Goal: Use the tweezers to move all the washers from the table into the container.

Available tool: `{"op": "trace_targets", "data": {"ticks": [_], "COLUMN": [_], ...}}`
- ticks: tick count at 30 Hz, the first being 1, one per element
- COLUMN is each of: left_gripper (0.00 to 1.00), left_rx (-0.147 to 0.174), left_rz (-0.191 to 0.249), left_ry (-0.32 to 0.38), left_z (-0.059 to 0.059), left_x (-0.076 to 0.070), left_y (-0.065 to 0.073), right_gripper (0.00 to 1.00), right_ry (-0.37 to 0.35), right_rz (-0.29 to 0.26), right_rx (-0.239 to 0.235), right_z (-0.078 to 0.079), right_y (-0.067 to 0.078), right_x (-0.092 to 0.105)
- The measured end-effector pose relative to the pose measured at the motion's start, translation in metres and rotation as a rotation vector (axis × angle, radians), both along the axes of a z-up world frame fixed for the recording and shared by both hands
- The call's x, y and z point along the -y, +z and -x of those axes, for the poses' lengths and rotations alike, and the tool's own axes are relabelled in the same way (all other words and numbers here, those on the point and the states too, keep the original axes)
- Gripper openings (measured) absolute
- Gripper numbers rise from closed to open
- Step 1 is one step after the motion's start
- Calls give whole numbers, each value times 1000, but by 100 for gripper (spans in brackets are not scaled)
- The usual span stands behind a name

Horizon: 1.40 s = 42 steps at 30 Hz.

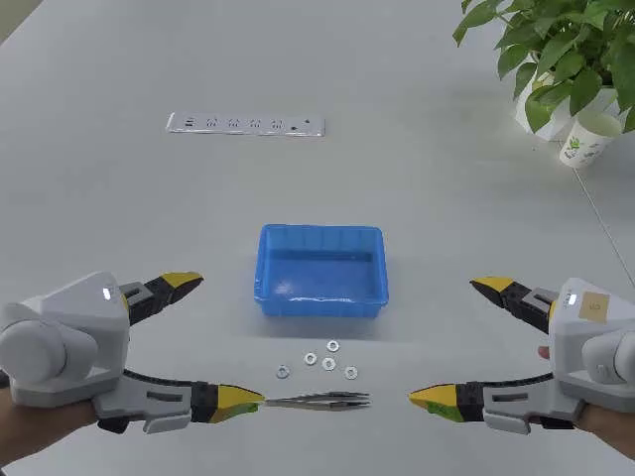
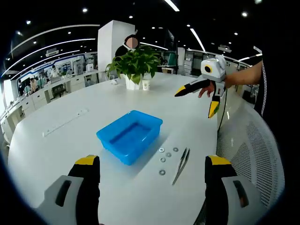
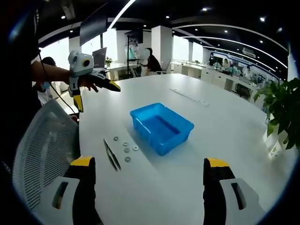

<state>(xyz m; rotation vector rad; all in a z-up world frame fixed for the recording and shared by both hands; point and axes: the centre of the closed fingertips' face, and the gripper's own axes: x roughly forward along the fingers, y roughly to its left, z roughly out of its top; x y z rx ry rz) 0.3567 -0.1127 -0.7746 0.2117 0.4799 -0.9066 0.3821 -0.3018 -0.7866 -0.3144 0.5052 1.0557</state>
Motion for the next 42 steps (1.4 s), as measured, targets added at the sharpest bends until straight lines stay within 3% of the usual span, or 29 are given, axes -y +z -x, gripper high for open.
{"op": "trace_targets", "data": {"ticks": [42], "left_gripper": [99], "left_rx": [12], "left_rz": [-2], "left_ry": [0], "left_z": [1], "left_x": [1], "left_y": [4], "right_gripper": [97], "right_ry": [1], "right_rz": [4], "right_rx": [8], "right_z": [-1], "right_y": [2], "right_x": [0]}}
